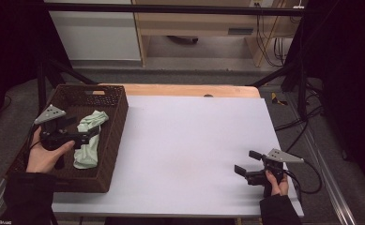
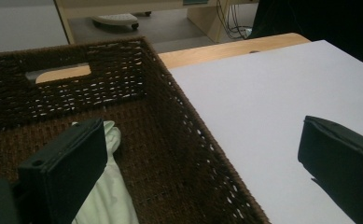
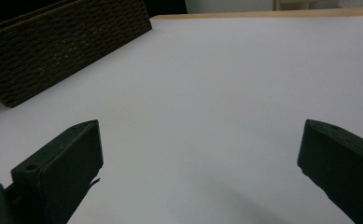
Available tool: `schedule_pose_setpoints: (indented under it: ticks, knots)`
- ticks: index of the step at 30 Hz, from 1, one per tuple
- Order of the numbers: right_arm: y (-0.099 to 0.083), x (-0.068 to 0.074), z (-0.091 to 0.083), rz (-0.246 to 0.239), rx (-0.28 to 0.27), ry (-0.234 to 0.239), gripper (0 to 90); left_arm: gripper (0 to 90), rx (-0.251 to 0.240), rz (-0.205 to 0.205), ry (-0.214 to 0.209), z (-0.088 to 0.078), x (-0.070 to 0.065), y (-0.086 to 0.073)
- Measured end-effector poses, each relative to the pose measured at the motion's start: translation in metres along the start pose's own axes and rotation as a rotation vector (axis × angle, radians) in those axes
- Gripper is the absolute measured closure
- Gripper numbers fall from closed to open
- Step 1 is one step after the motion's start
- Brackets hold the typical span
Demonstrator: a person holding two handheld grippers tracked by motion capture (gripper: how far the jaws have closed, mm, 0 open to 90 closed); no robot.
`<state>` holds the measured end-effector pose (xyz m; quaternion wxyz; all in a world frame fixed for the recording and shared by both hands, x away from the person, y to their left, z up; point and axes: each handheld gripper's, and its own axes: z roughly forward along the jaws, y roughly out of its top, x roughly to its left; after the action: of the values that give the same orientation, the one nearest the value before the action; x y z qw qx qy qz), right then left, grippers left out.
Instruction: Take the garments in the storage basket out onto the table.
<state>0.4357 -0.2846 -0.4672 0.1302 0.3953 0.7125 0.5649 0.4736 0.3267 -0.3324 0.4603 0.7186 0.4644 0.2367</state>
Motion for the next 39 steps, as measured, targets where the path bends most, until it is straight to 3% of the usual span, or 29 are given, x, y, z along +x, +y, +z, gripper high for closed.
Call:
schedule_pose_setpoints:
  ticks: [6, 18, 27, 35, 38, 39]
  knots:
    - [0.000, 0.000, 0.000, -0.002, -0.001, 0.000, 0.7, 1.0, 0.012, -0.015, 0.052, 0.010, 0.014, -0.001]
    - [0.000, 0.000, 0.000, -0.001, 0.003, -0.001, 0.7, 1.0, 0.060, -0.044, 0.106, 0.031, 0.038, -0.011]
    - [0.000, 0.000, 0.000, 0.000, 0.005, 0.000, 0.7, 0.0, 0.136, -0.063, 0.135, 0.047, 0.053, -0.027]
    - [0.000, 0.000, 0.000, -0.001, 0.004, -0.001, 0.7, 0.0, 0.198, -0.067, 0.197, 0.058, 0.063, -0.037]
    - [0.000, 0.000, 0.000, 0.001, 0.004, 0.000, 0.7, 0.2, 0.211, -0.078, 0.209, 0.060, 0.066, -0.041]
    - [0.000, 0.000, 0.000, 0.000, 0.004, 0.000, 0.7, 0.2, 0.235, -0.093, 0.218, 0.063, 0.070, -0.047]
